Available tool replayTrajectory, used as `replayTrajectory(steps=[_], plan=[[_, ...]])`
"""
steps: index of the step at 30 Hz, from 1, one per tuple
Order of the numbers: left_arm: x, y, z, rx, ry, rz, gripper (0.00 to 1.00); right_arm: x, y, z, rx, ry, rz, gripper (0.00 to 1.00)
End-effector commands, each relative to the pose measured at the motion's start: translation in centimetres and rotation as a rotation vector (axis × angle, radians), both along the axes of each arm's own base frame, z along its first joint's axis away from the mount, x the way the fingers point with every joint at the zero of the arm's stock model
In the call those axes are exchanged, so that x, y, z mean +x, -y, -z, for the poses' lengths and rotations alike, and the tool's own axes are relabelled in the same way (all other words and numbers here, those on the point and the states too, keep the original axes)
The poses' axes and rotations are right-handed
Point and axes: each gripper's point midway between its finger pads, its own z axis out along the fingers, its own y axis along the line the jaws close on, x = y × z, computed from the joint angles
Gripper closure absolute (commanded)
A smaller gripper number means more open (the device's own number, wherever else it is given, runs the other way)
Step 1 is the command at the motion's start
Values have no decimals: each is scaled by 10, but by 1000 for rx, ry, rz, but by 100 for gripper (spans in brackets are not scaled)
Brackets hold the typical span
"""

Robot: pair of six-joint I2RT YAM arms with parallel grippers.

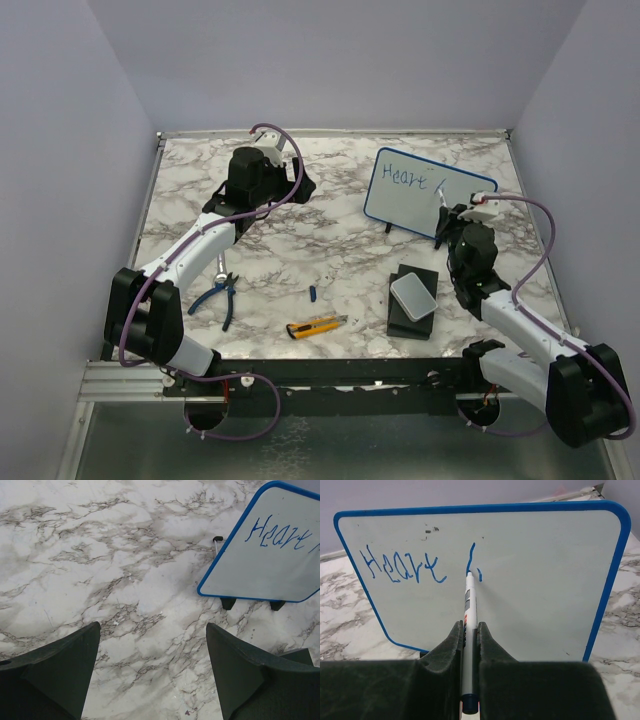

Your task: Write a sentence on the whiteboard

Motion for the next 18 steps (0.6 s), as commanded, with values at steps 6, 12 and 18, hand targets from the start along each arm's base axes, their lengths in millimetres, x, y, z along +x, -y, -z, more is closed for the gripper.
replayTrajectory(steps=[6,12,18], plan=[[-3,-1,-13,-23,28,10,13,0,12,-20,3,57,68,100],[-3,-1,-14,-23,31,9,13,0,14,-20,4,56,77,100],[-4,-1,-15,-24,33,10,13,-2,16,-17,8,49,88,100]])
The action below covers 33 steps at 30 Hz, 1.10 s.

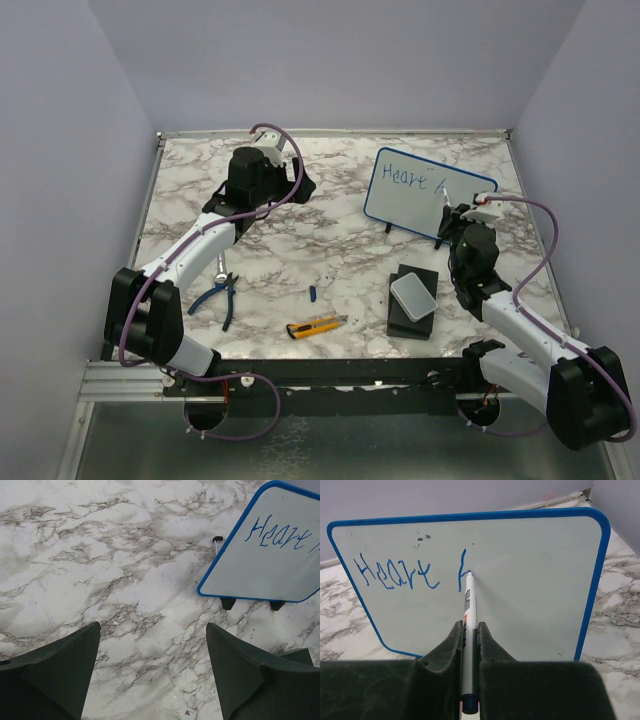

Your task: Write a sentence on the whiteboard

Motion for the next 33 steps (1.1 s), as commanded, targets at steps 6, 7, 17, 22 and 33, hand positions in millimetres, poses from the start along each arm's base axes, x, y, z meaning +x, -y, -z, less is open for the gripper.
replayTrajectory(steps=[6,7,17,22,33], plan=[[-4,-1,-16,-25,34,9,13,-2,8,-5,14,12,46,100],[-4,-1,-16,-25,34,9,13,-1,7,-2,13,2,42,100],[-4,-1,-17,-25,36,10,13,-3,3,19,26,-64,24,100],[-4,-1,-17,-25,36,10,13,-7,2,30,33,-91,17,100],[-4,-1,-19,-29,39,9,12,-14,0,42,57,-120,6,100]])
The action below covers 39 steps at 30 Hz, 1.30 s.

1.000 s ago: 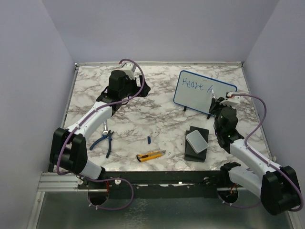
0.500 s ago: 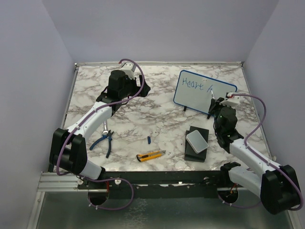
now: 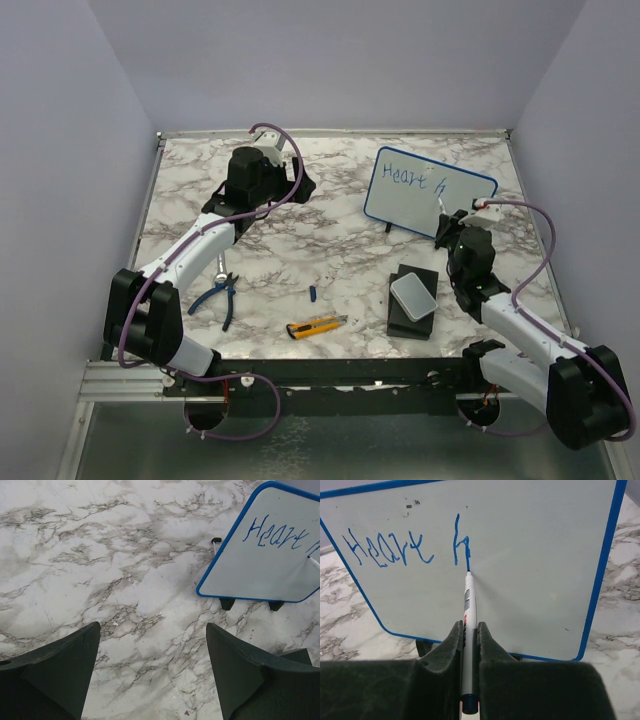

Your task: Write a sentence on the whiteboard

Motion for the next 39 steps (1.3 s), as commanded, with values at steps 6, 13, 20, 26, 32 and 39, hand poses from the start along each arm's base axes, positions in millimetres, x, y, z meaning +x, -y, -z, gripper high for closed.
replayTrajectory(steps=[6,13,20,26,32,39], plan=[[-4,-1,-15,-27,31,11,13,-8,2,5,-7,-20,-8,100],[-4,-1,-14,-27,30,10,13,-15,5,-25,-10,64,-11,100],[-4,0,-15,-32,28,12,12,-12,17,-29,-18,65,64,100],[-4,0,-15,-30,31,11,12,-6,19,-34,-32,78,81,100],[-4,-1,-15,-28,32,10,13,-4,21,-33,-41,81,95,100],[-4,-1,-15,-26,32,9,13,2,19,-35,-60,84,88,100]])
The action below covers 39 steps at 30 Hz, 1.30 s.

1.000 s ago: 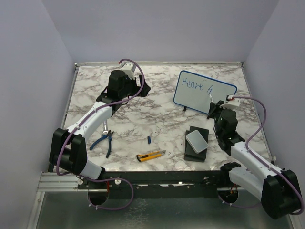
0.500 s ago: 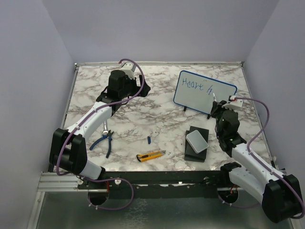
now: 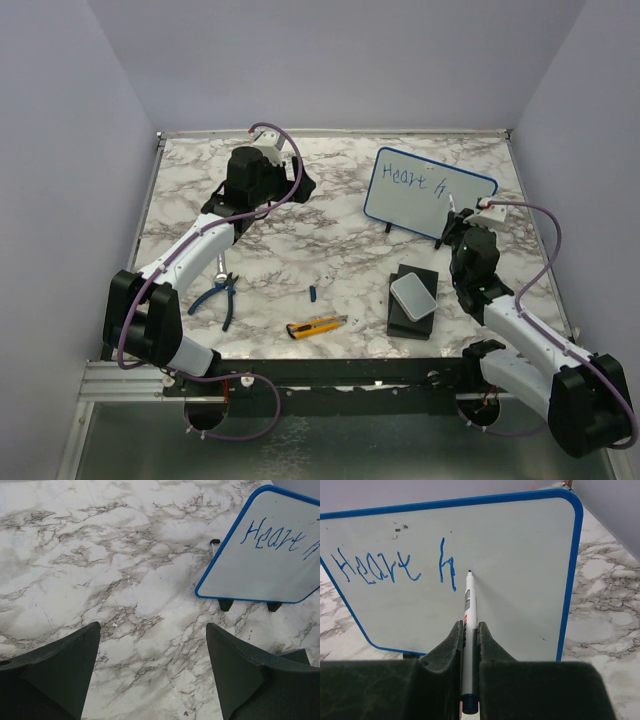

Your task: Write a sentence on the whiteboard

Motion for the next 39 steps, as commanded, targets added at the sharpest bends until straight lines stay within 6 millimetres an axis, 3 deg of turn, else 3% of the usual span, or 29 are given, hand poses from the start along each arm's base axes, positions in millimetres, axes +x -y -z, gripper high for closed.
replayTrajectory(steps=[1,15,28,39], plan=[[-3,-1,-11,-17,29,10,13,9,2,-21,-10,53,19,100],[-3,-1,-13,-19,31,10,12,12,-11,-2,-12,-7,-51,100],[-4,-1,-14,-20,35,11,12,3,6,8,7,-45,52,100],[-4,-2,-15,-21,35,10,13,0,14,3,11,-27,94,100]])
